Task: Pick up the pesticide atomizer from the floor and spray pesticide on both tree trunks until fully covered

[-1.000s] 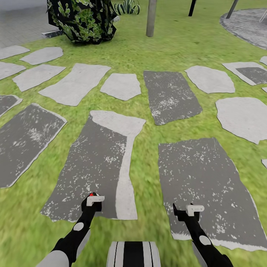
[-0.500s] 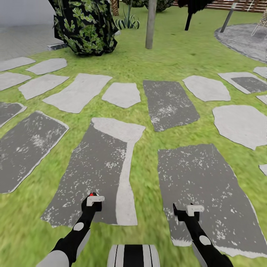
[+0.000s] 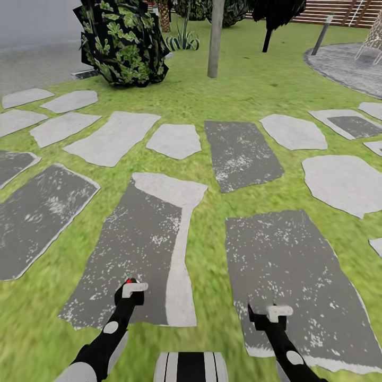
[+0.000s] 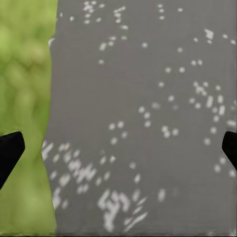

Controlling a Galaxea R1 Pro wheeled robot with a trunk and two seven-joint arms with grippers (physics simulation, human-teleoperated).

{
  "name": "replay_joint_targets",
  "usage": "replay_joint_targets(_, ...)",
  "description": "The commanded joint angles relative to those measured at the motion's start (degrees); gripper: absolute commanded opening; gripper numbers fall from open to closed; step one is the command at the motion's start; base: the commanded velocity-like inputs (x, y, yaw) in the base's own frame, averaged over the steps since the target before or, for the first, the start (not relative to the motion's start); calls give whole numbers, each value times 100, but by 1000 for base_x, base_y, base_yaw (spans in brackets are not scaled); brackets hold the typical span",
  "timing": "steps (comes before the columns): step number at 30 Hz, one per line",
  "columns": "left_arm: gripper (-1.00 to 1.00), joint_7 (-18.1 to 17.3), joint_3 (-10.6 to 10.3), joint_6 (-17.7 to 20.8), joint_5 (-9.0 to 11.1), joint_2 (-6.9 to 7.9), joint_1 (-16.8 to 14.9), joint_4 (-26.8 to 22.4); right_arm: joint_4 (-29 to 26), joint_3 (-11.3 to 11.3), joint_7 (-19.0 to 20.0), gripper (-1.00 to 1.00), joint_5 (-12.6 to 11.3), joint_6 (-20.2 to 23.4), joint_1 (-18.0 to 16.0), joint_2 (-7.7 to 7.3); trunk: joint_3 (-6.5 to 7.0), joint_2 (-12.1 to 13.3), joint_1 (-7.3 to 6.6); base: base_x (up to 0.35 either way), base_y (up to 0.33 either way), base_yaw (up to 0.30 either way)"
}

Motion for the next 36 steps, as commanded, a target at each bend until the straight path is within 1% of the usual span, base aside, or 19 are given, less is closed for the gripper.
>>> replay_joint_targets(1,-100,-8,-2,0,-3,2,-1,3,33,4,6,100,-1,-1,3,-4,0,0,0,0,0,0)
replay_joint_targets(9,-100,-24,-6,0,-10,5,-2,10,291,15,16,100,1,-13,15,-11,5,0,0,0,0,0)
replay_joint_targets(20,-100,-26,-15,-4,-12,0,-2,-7,645,9,2,100,4,-29,18,-20,94,0,0,0,0,0)
replay_joint_targets(21,-100,-28,-15,-6,-12,-1,-2,-7,927,9,1,100,4,-29,18,-20,103,0,0,0,0,0)
replay_joint_targets(29,-100,-30,-12,0,-12,4,-2,-15,927,9,-2,100,5,-29,18,-20,174,0,0,0,0,0)
replay_joint_targets(34,-100,-31,-15,0,-12,4,4,-112,927,9,-2,100,5,-29,18,-20,219,0,0,0,0,0)
replay_joint_targets(36,-100,-31,-15,4,-12,-1,5,-123,927,9,-2,100,5,-29,20,-20,281,3,-5,0,0,0)
